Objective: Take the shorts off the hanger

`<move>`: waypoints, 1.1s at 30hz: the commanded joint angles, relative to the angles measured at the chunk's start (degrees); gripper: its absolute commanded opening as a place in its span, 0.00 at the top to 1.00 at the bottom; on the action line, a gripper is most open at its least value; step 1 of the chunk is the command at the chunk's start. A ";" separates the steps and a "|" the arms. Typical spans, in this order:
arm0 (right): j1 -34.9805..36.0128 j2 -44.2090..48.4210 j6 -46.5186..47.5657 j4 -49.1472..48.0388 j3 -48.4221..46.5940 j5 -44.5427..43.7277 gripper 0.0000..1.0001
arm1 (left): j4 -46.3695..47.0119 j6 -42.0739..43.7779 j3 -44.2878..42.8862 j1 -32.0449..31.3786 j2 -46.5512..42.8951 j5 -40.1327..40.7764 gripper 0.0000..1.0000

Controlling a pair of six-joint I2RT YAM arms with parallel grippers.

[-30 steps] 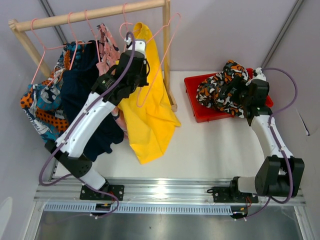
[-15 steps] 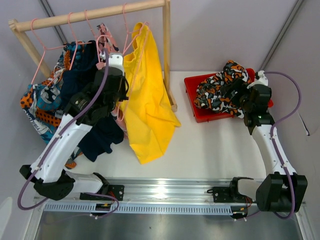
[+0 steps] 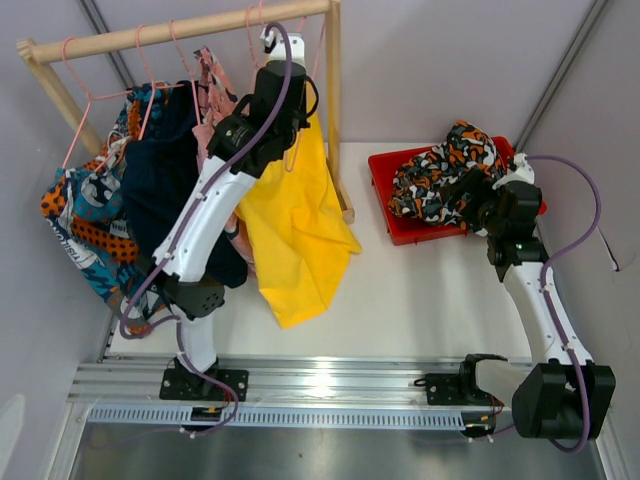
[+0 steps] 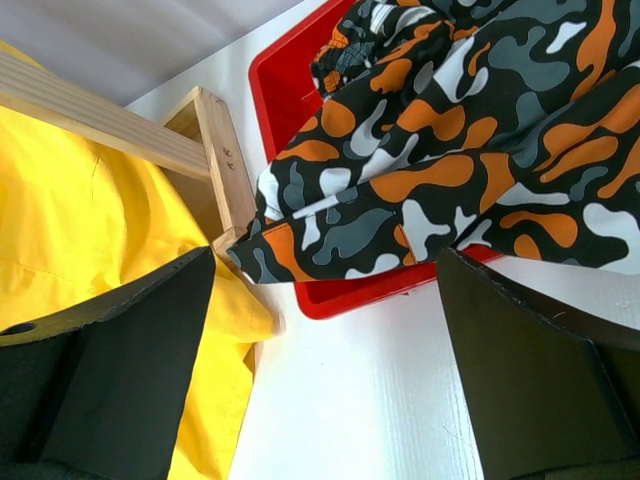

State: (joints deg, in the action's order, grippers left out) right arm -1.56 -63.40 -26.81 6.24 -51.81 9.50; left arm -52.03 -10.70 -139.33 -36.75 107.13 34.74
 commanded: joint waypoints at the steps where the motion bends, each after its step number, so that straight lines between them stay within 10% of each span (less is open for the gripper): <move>1: 0.16 1.70 0.71 -0.96 1.01 0.96 0.00 | 7.01 4.27 -7.37 0.54 2.64 2.44 1.00; 18: 3.76 8.11 -1.14 0.70 4.00 1.49 0.01 | 21.97 0.77 -8.59 11.26 11.43 -17.60 0.90; 33: 8.24 8.11 -1.84 -0.09 5.32 -1.59 0.01 | 17.05 -0.81 -5.18 10.47 10.74 -26.48 0.69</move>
State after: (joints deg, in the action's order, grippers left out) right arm 6.13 -56.29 -28.14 7.16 -46.72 9.39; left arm -34.68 -10.11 -144.75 -25.80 120.55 10.17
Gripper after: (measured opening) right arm 0.993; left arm 0.288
